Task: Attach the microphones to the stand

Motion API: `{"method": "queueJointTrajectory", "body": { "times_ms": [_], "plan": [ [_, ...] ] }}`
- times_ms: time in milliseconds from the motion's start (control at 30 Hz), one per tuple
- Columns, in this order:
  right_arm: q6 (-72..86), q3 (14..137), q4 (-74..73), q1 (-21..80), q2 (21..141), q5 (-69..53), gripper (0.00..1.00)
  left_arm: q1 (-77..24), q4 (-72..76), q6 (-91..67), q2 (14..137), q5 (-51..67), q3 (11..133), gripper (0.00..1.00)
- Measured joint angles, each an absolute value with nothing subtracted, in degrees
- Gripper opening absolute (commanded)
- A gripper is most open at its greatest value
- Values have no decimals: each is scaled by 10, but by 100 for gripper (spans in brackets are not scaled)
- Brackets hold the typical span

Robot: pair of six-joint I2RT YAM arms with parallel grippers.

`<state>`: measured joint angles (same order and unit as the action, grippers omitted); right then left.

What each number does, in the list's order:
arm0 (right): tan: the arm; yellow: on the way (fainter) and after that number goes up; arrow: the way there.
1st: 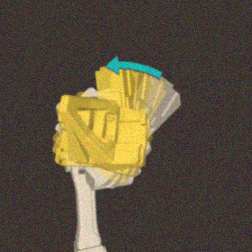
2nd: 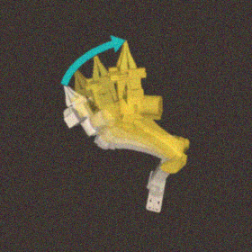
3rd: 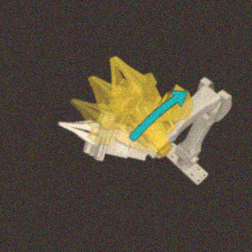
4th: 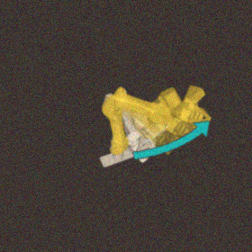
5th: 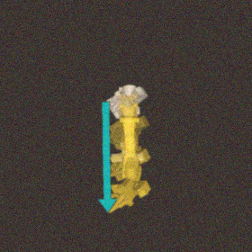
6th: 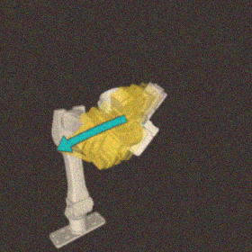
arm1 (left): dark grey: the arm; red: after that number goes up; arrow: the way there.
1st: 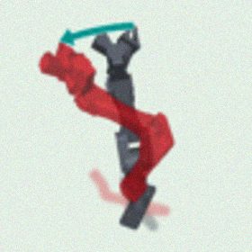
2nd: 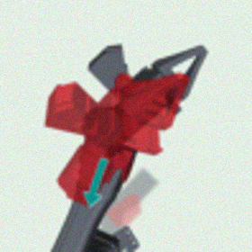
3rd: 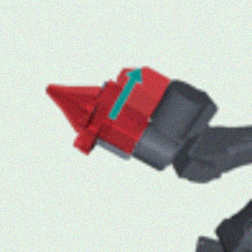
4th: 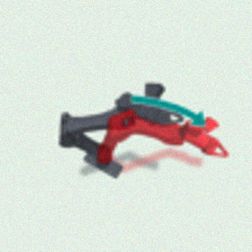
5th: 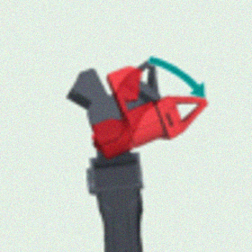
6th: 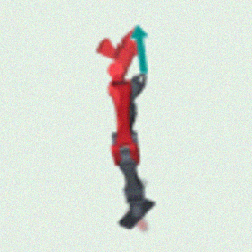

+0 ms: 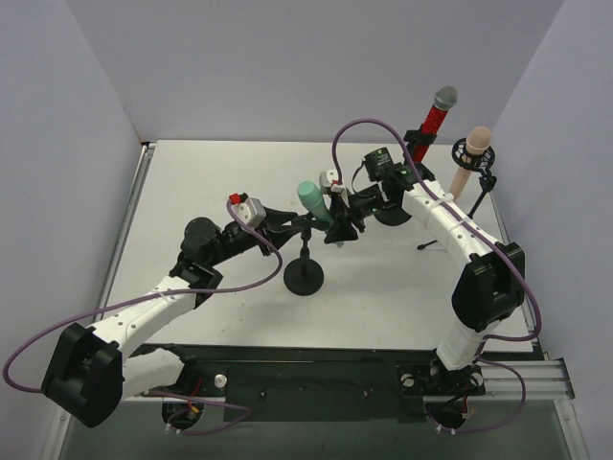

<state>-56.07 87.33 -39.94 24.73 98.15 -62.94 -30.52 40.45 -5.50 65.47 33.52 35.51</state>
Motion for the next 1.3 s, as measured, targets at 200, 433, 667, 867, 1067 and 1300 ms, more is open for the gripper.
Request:
{"method": "queueJointTrajectory", "body": {
  "times_ms": [200, 433, 667, 867, 1067, 1300],
  "plan": [
    [-559, 872, -407, 249, 981, -639, 25, -305, 405, -60, 654, 340, 355, 0],
    [-561, 866, -409, 260, 981, -640, 24, -303, 405, -69, 651, 342, 353, 0],
    [-561, 860, -402, 268, 981, -651, 26, -303, 417, -84, 633, 333, 331, 0],
    [-550, 856, -392, 271, 981, -655, 40, -303, 436, -108, 627, 324, 316, 17],
    [-531, 848, -376, 272, 981, -653, 66, -306, 449, -125, 615, 317, 301, 55],
    [-515, 846, -369, 264, 977, -639, 81, -311, 448, -138, 575, 312, 277, 80]
  ]
}}
